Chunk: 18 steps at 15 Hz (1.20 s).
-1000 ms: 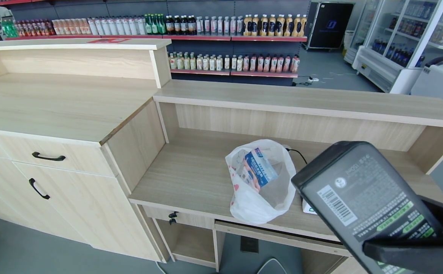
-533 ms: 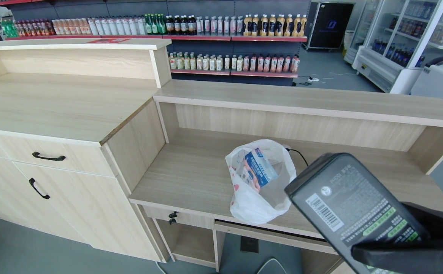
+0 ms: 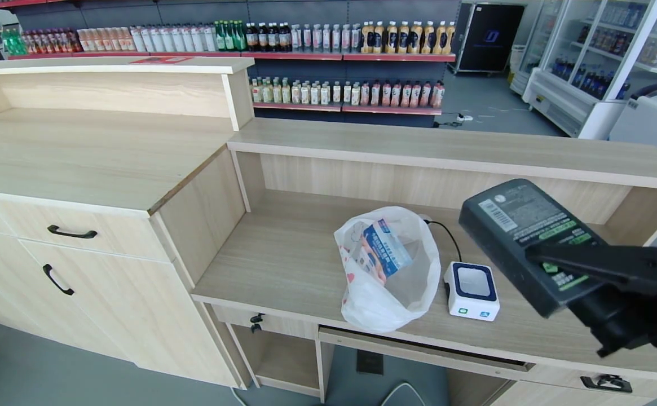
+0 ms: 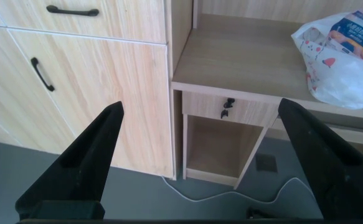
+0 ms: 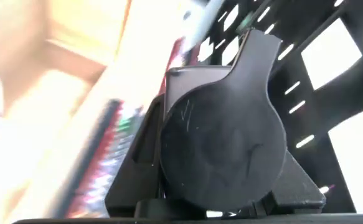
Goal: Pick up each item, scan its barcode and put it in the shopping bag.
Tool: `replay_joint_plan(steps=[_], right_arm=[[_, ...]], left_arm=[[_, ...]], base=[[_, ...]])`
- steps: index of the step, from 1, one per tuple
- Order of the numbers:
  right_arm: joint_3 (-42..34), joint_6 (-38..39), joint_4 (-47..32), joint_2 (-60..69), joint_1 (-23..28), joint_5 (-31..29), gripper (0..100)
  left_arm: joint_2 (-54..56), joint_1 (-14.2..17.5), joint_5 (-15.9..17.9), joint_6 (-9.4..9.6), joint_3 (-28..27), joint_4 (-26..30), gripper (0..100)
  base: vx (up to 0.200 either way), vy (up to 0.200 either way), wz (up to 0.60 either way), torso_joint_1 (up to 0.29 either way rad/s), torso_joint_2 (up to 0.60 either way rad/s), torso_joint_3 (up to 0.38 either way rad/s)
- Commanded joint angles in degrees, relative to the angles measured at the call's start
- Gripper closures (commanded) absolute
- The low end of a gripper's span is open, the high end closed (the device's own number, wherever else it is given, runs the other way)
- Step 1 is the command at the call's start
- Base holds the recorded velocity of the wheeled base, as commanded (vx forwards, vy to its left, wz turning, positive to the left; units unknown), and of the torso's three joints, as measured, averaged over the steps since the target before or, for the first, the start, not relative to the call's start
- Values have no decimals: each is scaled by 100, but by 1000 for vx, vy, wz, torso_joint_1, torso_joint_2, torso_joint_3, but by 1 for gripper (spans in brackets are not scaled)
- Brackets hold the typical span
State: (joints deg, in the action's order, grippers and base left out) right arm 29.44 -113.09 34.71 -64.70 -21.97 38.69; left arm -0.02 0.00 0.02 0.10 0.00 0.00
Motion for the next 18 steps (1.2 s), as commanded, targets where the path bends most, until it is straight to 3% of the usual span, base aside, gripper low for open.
replay_joint_plan(steps=[1, 2, 3, 7, 9, 12, 13, 15, 16, 18], right_arm=[[-237, 3232, 36, 352, 1705, -960, 100], [-175, 4427, 177, 256, 2082, -1136, 100], [-175, 5122, 361, 177, 2504, -1127, 100], [-307, 6001, 731, -26, 3427, -1127, 100], [-281, 6730, 748, -140, 3506, -1171, 100], [141, 8444, 827, -737, 3506, -2736, 100], [501, 9455, 564, -1089, 3489, -2850, 100], [844, 10799, -34, -1493, 3603, -2340, 100], [853, 11344, -254, -1722, 3919, -2015, 100], [906, 12021, -623, -2100, 4016, -1918, 100]], left_arm=[[2, 0, -2, -1, 0, 0, 0], [2, 0, -2, -1, 0, 0, 0], [2, 0, -2, -1, 0, 0, 0], [2, 0, -2, -1, 0, 0, 0], [2, 0, -2, -1, 0, 0, 0], [2, 0, -2, -1, 0, 0, 0], [2, 0, -2, -1, 0, 0, 0], [2, 0, -2, -1, 0, 0, 0], [2, 0, -2, -1, 0, 0, 0], [2, 0, -2, -1, 0, 0, 0]], base=[[0, 0, 0, 0, 0, 0], [0, 0, 0, 0, 0, 0], [0, 0, 0, 0, 0, 0], [0, 0, 0, 0, 0, 0], [0, 0, 300, 4, -1, 1], [0, 0, 600, -1, 2, 4], [0, 0, 600, 7, 2, -2], [0, 0, 0, 0, 0, 0], [0, 0, 0, 0, 0, 0], [0, 0, 0, 0, 0, 0]])
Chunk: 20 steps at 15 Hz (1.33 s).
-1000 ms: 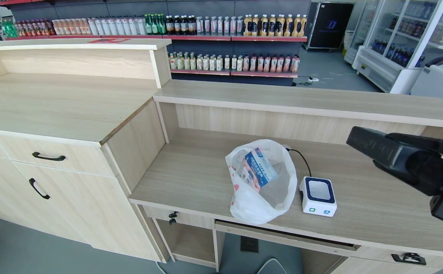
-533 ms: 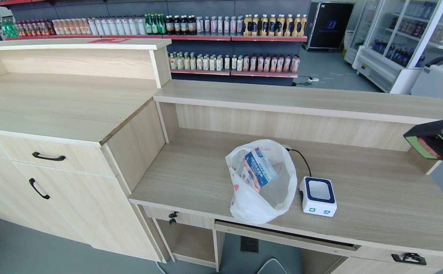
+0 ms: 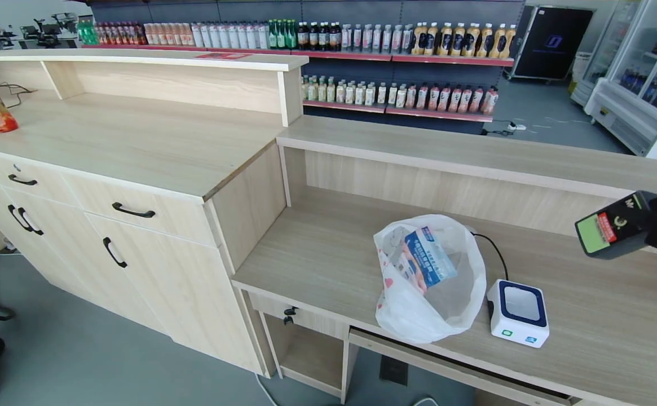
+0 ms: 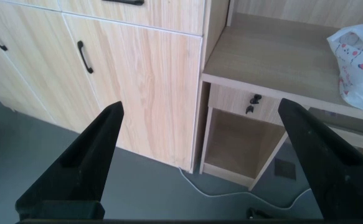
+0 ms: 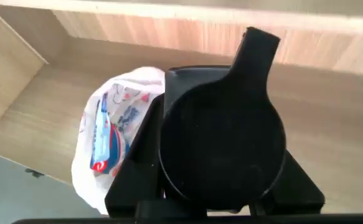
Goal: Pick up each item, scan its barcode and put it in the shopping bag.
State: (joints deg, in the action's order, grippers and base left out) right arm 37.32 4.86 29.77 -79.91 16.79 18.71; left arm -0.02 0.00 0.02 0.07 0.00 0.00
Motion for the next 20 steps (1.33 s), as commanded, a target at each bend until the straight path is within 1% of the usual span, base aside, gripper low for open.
replay_joint_plan(steps=[1, 2, 4, 6, 7, 8, 9, 12, 14, 16, 20], right_arm=[[215, 533, -314, -816, 176, 133, 100], [276, 683, -463, -1062, 264, 264, 100], [399, 691, -727, -1422, 598, 994, 100], [531, 656, -736, -1703, 800, 1671, 100], [549, 559, -736, -1756, 861, 1926, 100], [540, 305, -745, -1879, 958, 2040, 100], [522, -56, -762, -1976, 1011, 2049, 100], [487, -583, -762, -2204, 1125, 2049, 100], [505, -636, -753, -2301, 1125, 2084, 100], [540, -653, -727, -2398, 1107, 2295, 100], [777, -724, -718, -2767, 1090, 2295, 100]], left_arm=[[2, 0, -2, 1, 0, 0, 0], [2, 0, -2, 1, 0, 0, 0], [2, 0, -2, 1, 0, 0, 0], [2, 0, -2, 1, 0, 0, 0], [2, 0, -2, 1, 0, 0, 0], [2, 0, -2, 1, 0, 0, 0], [2, 0, -2, 1, 0, 0, 0], [2, 0, -2, 1, 0, 0, 0], [2, 0, -2, 1, 0, 0, 0], [2, 0, -2, 1, 0, 0, 0], [2, 0, -2, 1, 0, 0, 0]], base=[[0, 0, 0, 0, 0, 0], [0, 0, 0, 0, 0, 0], [0, 0, 0, 0, 0, 0], [0, 0, 0, 0, 0, 0], [0, 0, 0, 0, 0, 0], [0, 0, 0, 0, 0, 0], [0, 0, 0, 0, 0, 0], [0, 0, 0, 0, 0, 0], [0, 0, 0, 0, 0, 0], [0, 0, 0, 0, 0, 0], [0, 0, 0, 0, 0, 0]])
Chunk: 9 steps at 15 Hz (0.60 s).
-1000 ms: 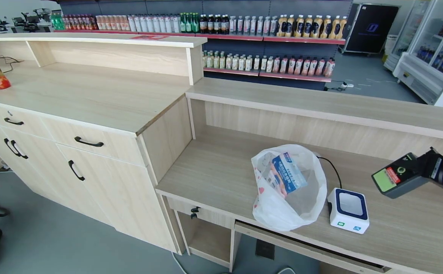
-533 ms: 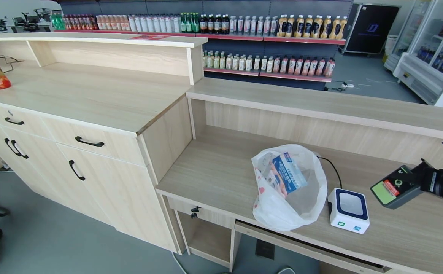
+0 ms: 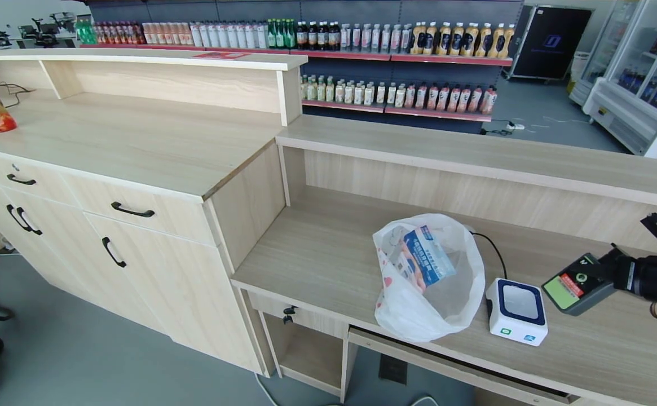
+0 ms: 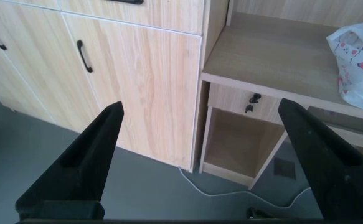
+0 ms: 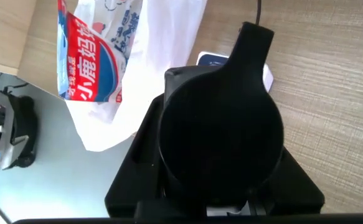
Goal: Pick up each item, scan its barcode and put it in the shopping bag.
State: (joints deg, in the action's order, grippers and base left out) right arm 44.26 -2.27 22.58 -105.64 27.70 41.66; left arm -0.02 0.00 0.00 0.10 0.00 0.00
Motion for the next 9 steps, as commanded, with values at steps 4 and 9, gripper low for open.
replay_joint_plan(steps=[4, 9], right_arm=[[258, -2, 10, -387, -80, 0, 100], [293, 16, 203, -607, -186, 9, 100]], left_arm=[[2, 0, 0, -1, 0, 0, 0], [2, 0, 0, -1, 0, 0, 0]], base=[[0, 0, 0, 0, 0, 0], [0, 0, 0, 0, 0, 0]])
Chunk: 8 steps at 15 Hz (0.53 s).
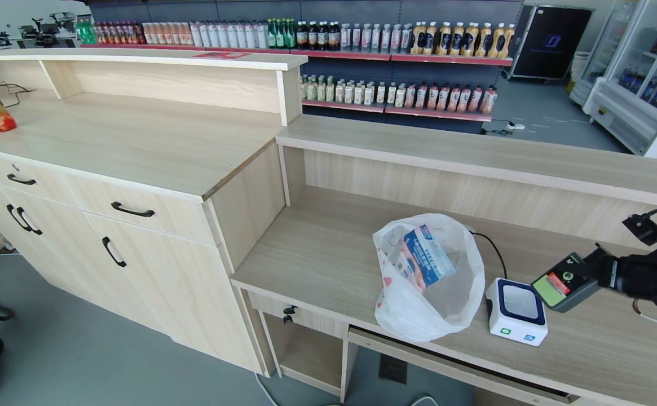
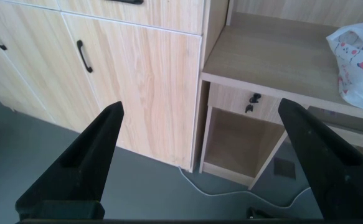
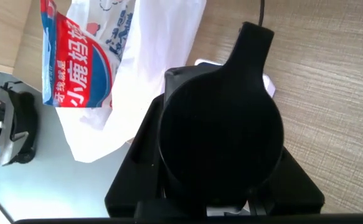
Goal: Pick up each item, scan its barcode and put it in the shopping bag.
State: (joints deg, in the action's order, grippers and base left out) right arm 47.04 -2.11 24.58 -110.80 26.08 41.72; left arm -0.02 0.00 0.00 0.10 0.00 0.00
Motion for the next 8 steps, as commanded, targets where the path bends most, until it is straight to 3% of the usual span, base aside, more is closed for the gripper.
replay_joint_plan(steps=[1, 8], right_arm=[[15, 0, 3, -117, -68, 3, 100], [15, 26, 267, -328, -164, 12, 100]], left_arm=[[2, 0, 0, -1, 0, 0, 0], [2, 0, 0, -1, 0, 0, 0]], base=[[0, 0, 0, 0, 0, 0], [0, 0, 0, 0, 0, 0]])
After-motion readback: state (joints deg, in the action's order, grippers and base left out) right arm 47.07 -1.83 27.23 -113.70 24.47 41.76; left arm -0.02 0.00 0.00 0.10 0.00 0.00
